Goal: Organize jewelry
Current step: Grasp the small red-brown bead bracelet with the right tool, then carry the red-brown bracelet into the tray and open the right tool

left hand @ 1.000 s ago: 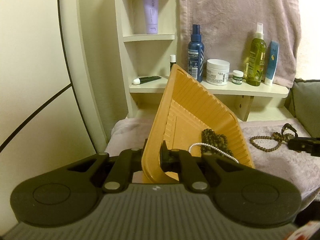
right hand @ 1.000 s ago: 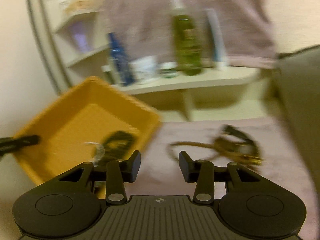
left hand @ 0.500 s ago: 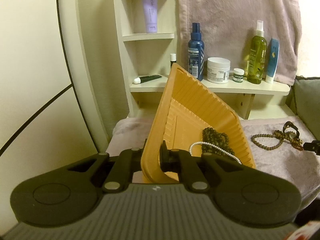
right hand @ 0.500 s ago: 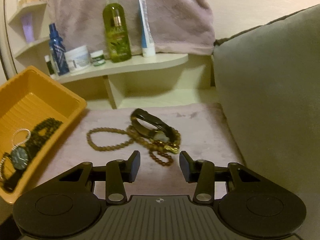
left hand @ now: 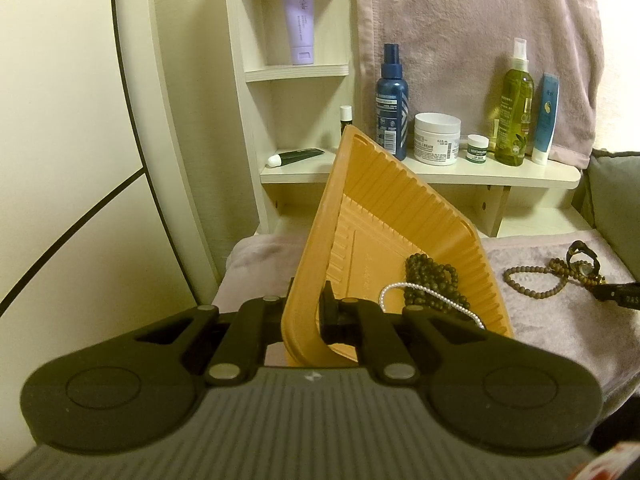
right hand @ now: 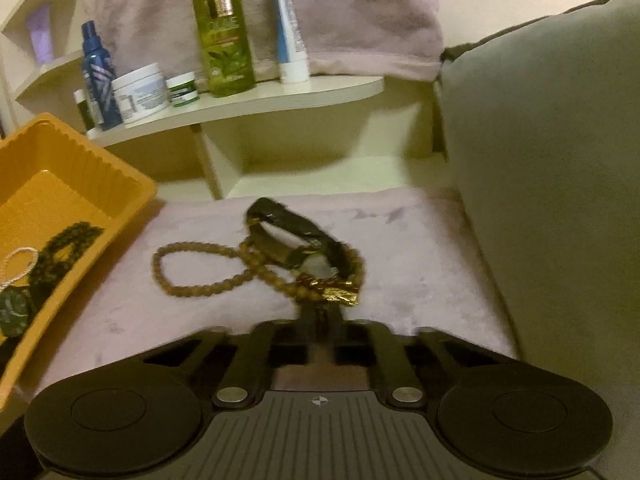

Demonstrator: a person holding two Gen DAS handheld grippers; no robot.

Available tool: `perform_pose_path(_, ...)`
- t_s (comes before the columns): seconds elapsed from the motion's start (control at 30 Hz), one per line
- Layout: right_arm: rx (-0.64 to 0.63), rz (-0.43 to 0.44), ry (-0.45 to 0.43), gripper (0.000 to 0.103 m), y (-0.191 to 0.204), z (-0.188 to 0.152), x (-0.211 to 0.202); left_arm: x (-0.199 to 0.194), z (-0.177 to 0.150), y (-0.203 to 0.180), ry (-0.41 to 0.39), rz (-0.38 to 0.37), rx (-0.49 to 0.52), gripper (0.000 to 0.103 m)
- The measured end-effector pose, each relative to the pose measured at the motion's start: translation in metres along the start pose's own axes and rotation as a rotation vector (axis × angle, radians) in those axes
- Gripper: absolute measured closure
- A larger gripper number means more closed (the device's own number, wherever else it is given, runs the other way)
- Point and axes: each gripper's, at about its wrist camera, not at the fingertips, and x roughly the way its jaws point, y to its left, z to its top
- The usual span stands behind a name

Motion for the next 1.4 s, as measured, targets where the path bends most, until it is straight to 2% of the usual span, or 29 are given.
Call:
perform_pose_path(0.37, -0.07, 0.109, 0.055, 0.098, 0.036, -0.021, -0.033, 0.0, -0.001, 0.0, -0.002, -0.002, 0.002, 0.097)
perform_pose_path(0.63, -0.036, 0.098, 0.066, 0.098, 0.03, -0.031, -0.045, -0.001, -0.001, 0.0, -0.005, -0.005, 0.003, 0.097)
perform_pose_path(0.97, -0.048, 0.125, -0.038, 0.098, 0.033, 0.0, -0.071, -0.002, 0.0, -0.001, -0.008, -0.006, 0.006, 0.096)
perform_pose_path(1.17, -0.063, 0.186, -0.074, 0.098, 0.049, 0.022, -0.081, -0.003, 0.001, -0.002, -0.01, -0.008, 0.007, 0.096)
perform_pose_path(1.4, -0.101, 0.306, -0.112, 0.098, 0.092, 0.044, -0.085, -0.003, 0.002, -0.002, -0.01, -0.013, 0.004, 0.096)
